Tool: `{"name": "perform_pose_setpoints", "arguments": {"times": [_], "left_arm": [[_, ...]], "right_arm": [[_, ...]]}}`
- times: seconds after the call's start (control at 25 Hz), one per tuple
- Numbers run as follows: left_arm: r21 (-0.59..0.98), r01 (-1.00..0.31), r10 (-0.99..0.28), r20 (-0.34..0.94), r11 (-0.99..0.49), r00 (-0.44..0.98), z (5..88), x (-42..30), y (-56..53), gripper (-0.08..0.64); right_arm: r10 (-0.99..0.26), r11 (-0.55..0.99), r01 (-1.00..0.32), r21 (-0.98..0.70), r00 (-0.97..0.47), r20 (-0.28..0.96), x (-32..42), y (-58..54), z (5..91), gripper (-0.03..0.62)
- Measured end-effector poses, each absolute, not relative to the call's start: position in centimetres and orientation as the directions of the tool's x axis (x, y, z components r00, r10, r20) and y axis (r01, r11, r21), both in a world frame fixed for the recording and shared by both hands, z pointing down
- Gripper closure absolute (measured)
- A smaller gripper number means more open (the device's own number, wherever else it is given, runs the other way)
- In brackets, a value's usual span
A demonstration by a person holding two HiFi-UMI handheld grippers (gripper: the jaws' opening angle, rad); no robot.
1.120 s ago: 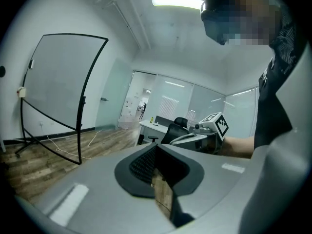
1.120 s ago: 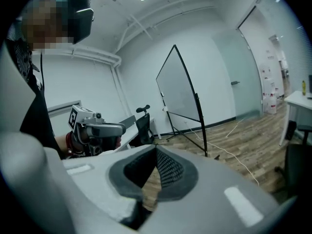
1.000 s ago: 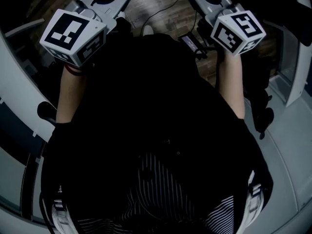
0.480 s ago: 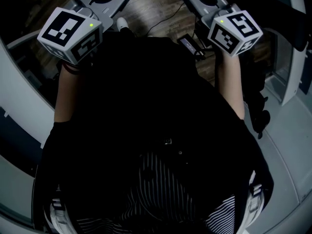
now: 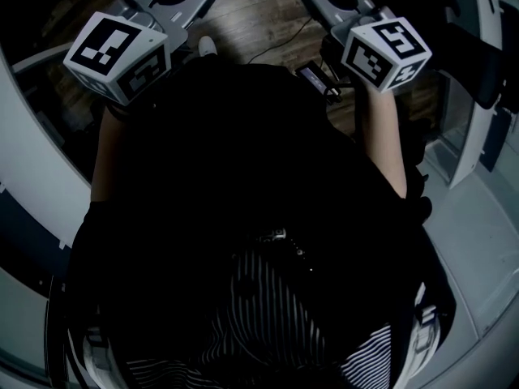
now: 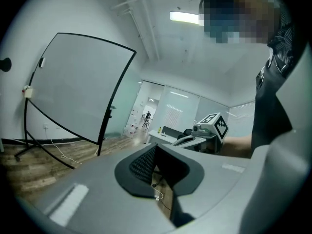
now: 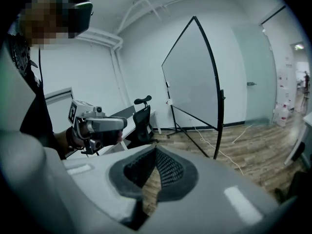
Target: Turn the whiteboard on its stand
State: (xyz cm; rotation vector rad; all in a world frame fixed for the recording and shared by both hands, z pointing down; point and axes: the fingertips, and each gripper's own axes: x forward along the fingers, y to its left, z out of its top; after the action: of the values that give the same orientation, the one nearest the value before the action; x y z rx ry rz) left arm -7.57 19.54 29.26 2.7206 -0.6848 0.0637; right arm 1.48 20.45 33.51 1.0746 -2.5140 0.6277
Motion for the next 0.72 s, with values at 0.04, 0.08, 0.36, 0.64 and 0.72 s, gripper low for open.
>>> {"name": "perform_pose_setpoints", "arguments": {"times": [0.04, 0.08, 0.36, 0.64, 0.72], "left_arm": [[0.312, -0.471, -0.457, 0.121, -0.825, 0.881, 29.4, -8.1, 19.2, 0.557], [0.316, -0.472, -0.459, 0.121, -0.823, 0.88, 29.4, -8.6, 19.1, 0.557], [0.345, -0.485, -0.463, 0.149, -0.804, 0.874, 30.5, -10.0, 17.9, 0.557], [0.368, -0.485, -0.459, 0.163, -0.793, 0.874, 31.0, -5.9, 13.3, 0.557], [0.35, -0.498, -0.466, 0.178, -0.793, 0.867, 30.9, -5.8, 12.8, 0.557]], "right_arm": [[-0.588, 0.621, -0.739, -0.262, -0.66, 0.468, 0.9, 19.9, 33.7, 0.591], [-0.582, 0.624, -0.736, -0.263, -0.663, 0.471, 0.3, 19.4, 33.8, 0.591], [-0.523, 0.681, -0.679, -0.274, -0.713, 0.467, -3.3, 16.6, 34.1, 0.591], [-0.512, 0.653, -0.686, -0.321, -0.712, 0.481, 1.1, 11.0, 35.7, 0.591], [-0.51, 0.653, -0.679, -0.336, -0.722, 0.468, 1.5, 10.1, 35.8, 0.591]]}}
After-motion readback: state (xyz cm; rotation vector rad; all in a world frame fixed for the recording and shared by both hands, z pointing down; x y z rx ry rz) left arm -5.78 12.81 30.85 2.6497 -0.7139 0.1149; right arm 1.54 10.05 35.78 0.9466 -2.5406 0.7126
